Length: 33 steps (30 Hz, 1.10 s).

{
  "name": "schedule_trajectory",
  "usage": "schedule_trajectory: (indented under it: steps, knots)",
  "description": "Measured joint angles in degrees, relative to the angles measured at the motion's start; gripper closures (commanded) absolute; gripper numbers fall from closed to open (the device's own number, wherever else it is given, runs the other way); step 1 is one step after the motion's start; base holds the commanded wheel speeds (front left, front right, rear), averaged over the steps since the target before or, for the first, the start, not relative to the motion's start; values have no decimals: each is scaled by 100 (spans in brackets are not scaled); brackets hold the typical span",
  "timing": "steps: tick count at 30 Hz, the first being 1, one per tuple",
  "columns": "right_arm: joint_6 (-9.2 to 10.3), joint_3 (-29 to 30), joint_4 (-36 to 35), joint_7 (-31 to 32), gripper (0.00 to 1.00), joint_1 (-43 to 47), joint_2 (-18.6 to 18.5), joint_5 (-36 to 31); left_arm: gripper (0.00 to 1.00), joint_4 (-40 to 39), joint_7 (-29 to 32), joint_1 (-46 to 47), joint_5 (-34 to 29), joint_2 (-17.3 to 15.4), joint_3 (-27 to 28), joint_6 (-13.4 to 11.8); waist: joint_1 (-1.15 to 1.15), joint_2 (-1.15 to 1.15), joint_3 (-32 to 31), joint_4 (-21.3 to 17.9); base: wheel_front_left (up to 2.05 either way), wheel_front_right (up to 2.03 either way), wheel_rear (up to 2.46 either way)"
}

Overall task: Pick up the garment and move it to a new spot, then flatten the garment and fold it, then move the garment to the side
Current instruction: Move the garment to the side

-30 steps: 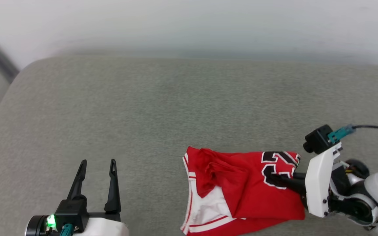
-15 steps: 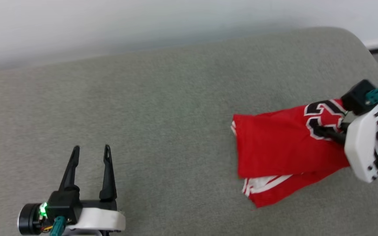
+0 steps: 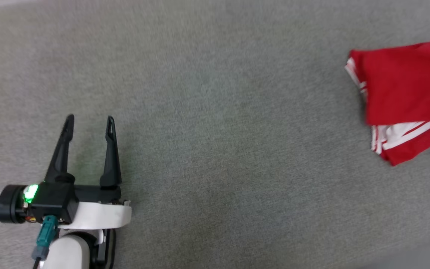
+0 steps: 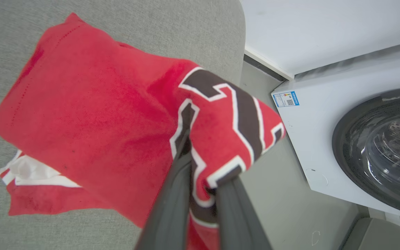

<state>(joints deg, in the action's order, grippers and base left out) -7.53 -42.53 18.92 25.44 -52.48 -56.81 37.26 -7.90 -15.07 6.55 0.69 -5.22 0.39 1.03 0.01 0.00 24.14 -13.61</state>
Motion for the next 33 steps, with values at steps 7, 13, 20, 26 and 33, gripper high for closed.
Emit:
schedule_trajectory:
  steps: [7, 13, 20, 26, 33]
  knots:
    - [0, 439, 876, -282, 100, -450, -116, -430, 0, -177, 0, 259, -40, -125, 21, 49, 1, 0, 668, -6, 0, 0, 0]
    - [0, 722, 1504, -417, 75, -495, 313, -498, 0, -244, 0, 344, -45, -154, 23, 49, 1, 0, 962, 1, 0, 0, 0]
    - [0, 1027, 2100, -809, 0, -435, 522, -1049, 0, -140, 0, 277, -5, -93, -5, 14, 0, 0, 572, 60, 0, 0, 0]
    - [1, 1625, 2224, -2046, 0, -444, 746, -1855, 0, -53, 0, -85, 60, 26, -4, -87, 0, 0, -38, 186, 0, 0, 0]
    - [2, 2851, 1900, -3761, 0, -2, 1517, -2552, 0, 12, 0, -523, 109, 125, -21, -186, -1, 0, -755, 438, 0, 0, 0]
